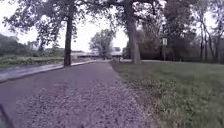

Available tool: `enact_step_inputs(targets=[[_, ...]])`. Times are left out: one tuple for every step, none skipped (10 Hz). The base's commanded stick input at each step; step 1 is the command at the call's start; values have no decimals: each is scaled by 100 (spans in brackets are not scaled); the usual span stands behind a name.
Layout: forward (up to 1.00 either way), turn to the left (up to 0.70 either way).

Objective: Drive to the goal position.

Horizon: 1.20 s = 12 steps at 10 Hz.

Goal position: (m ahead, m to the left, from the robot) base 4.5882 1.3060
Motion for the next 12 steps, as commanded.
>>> enact_step_inputs(targets=[[70,0],[70,0],[70,0],[70,0],[70,0],[70,3],[70,35],[70,35],[70,35],[70,35],[70,35],[70,35]])
